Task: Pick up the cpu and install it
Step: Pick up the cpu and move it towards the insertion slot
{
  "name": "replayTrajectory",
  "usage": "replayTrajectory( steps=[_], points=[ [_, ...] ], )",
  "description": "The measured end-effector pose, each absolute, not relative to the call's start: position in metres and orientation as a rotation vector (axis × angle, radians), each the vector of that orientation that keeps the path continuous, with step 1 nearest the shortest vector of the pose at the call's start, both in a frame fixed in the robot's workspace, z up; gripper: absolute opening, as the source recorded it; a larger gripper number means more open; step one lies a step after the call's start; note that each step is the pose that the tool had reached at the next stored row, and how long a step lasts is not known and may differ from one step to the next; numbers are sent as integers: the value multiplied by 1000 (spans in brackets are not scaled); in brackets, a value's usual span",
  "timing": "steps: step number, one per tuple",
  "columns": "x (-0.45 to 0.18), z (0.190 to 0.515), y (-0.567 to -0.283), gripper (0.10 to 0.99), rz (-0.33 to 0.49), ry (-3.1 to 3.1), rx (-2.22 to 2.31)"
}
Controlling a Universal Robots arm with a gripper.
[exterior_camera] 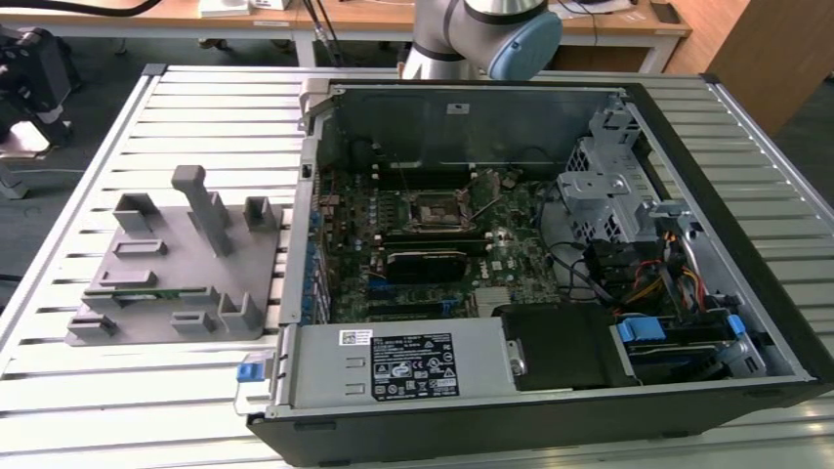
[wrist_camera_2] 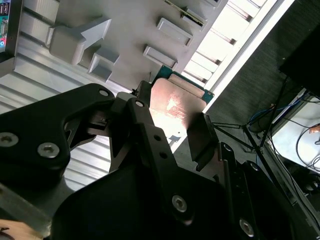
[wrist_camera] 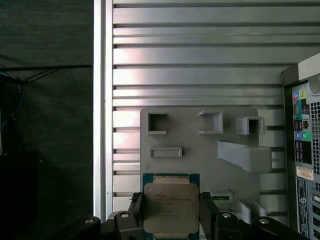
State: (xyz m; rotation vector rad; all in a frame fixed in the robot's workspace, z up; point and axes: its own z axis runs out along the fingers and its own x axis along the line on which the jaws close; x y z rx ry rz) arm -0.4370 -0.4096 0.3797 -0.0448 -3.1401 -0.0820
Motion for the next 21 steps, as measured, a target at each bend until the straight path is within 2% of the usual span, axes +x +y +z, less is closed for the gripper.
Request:
replayTrajectory(
  steps=[21],
  points=[
    [-437,385,-410,537,-82,-3140,-45]
  ],
)
